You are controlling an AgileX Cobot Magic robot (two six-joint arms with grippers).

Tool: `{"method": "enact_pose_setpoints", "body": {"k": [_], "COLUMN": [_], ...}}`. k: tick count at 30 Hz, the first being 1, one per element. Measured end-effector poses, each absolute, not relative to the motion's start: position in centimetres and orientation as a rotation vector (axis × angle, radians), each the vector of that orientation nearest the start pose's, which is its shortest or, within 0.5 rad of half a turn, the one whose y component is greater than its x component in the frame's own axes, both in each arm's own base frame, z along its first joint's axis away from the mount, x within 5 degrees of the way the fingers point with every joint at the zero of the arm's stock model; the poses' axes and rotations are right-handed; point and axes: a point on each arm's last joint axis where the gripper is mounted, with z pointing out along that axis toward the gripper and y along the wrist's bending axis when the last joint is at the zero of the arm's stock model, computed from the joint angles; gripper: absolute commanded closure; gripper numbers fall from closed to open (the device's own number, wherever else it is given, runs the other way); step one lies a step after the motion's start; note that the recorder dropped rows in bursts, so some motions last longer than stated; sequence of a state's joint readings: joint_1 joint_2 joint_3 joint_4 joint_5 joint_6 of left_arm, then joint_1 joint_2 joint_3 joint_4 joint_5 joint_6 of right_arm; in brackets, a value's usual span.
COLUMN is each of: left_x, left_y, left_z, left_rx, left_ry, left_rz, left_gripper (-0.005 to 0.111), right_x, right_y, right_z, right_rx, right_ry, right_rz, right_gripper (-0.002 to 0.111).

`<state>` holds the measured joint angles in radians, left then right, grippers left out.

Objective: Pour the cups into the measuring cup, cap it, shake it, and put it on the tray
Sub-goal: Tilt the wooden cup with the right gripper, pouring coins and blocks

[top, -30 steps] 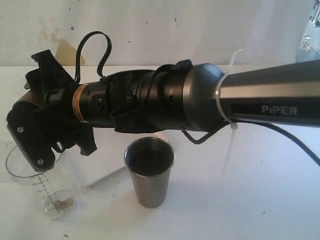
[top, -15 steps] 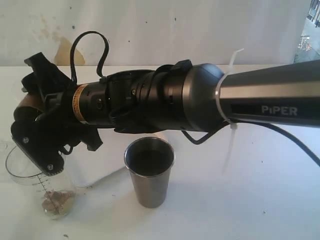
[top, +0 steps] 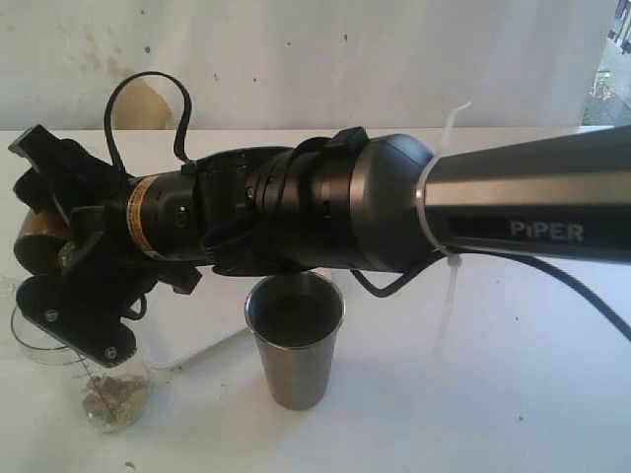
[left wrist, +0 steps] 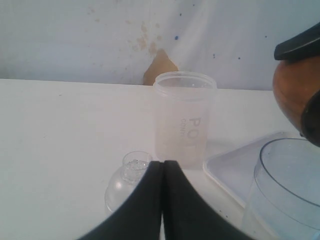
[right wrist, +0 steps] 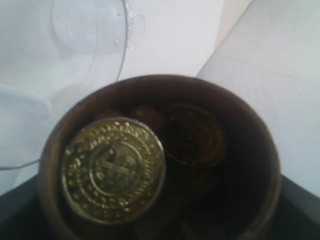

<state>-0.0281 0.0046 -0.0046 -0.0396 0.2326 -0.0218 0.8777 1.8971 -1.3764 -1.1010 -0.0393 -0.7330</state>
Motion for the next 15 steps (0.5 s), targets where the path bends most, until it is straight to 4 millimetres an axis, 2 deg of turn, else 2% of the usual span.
{"method": "enact_pose_setpoints", "body": {"k": [8, 15], "left_x": [5.56, 5.56], "left_y": [-0.24, -0.24], "left_z": [19.34, 19.34], "left_rx": [-0.021, -0.021], "left_ry": [1.716, 1.716], "left_rz": [-0.073, -0.073], "left_gripper": [0.107, 0.107], "right_x": [28.33, 28.1], "right_y": [34.59, 34.85], "right_z": [25.6, 25.77], "right_rx": [-2.033, -2.021], "right_ry": [0.268, 0.187], "right_rz": [-0.668, -0.674], "right_gripper": [0.108, 0.108]}}
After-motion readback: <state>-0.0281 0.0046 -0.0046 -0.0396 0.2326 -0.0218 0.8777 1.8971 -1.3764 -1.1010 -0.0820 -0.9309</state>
